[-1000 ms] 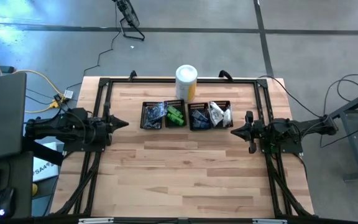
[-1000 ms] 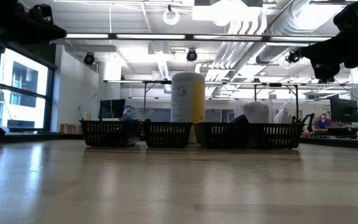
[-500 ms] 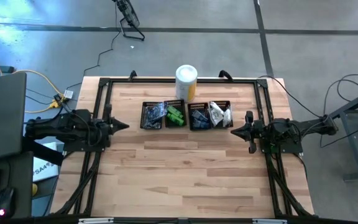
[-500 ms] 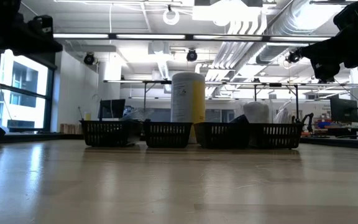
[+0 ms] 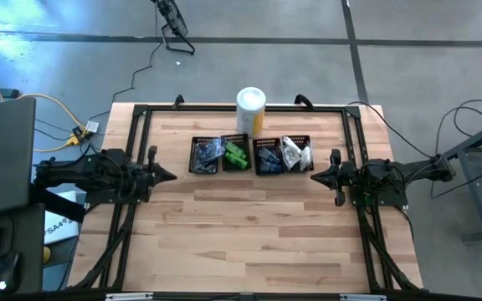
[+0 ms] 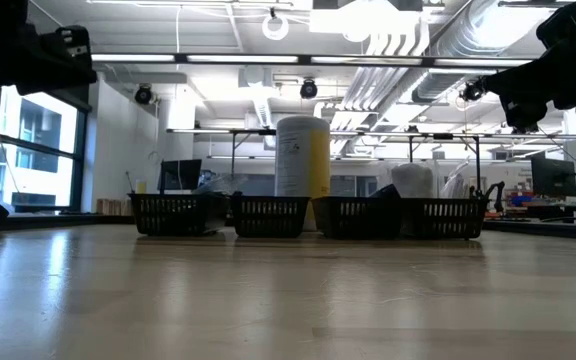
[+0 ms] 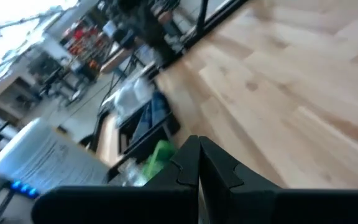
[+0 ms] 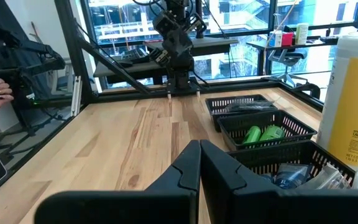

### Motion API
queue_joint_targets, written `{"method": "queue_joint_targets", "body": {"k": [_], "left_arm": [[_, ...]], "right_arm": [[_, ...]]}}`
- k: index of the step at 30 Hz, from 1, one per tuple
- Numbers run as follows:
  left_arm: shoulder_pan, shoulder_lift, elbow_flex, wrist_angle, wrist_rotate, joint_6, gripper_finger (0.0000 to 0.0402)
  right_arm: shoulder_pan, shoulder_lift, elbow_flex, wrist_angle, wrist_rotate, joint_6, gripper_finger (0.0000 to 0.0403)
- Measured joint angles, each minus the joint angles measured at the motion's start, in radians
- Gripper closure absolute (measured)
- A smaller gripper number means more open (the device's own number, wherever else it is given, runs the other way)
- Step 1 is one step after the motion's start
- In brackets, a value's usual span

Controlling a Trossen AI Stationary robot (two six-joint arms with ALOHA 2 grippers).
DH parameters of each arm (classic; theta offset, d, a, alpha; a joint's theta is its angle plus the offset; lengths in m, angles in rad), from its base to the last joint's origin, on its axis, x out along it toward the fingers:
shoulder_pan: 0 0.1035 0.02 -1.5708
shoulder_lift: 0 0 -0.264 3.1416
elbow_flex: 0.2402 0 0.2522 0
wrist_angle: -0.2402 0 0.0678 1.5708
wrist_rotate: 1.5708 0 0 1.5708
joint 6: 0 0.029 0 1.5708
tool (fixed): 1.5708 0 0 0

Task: Pick & Place Travel size toiletries
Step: Return to Home Position

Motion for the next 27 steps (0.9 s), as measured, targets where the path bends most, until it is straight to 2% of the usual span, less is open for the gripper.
{"method": "queue_joint_targets", "body": {"k": [5, 12, 15, 20, 24, 27], "left_arm": [[0.0, 0.0, -0.039, 0.102, 0.092, 0.055, 0.0402], [0.0, 0.0, -0.109, 0.192, 0.115, 0.117, 0.0402], [0.0, 0.0, -0.122, 0.163, 0.114, 0.11, 0.0402], [0.0, 0.001, -0.121, 0.006, 0.111, 0.115, 0.0402], [0.0, 0.007, -0.12, 0.002, 0.109, -0.066, 0.0402], [0.0, 0.006, -0.12, 0.004, 0.107, -0.107, 0.0402]], "right_arm": [[0.0, 0.0, 0.0, 0.0, 0.0, 0.0, 0.04], [0.0, 0.0, 0.0, 0.0, 0.0, 0.0, 0.04], [0.0, 0.0, 0.0, 0.001, 0.0, 0.0, 0.04], [0.0, 0.0, 0.0, 0.001, 0.0, 0.0, 0.04], [0.0, 0.0, 0.0, 0.001, 0.0, 0.0, 0.04], [0.0, 0.0, 0.0, 0.001, 0.0, 0.0, 0.04]]}}
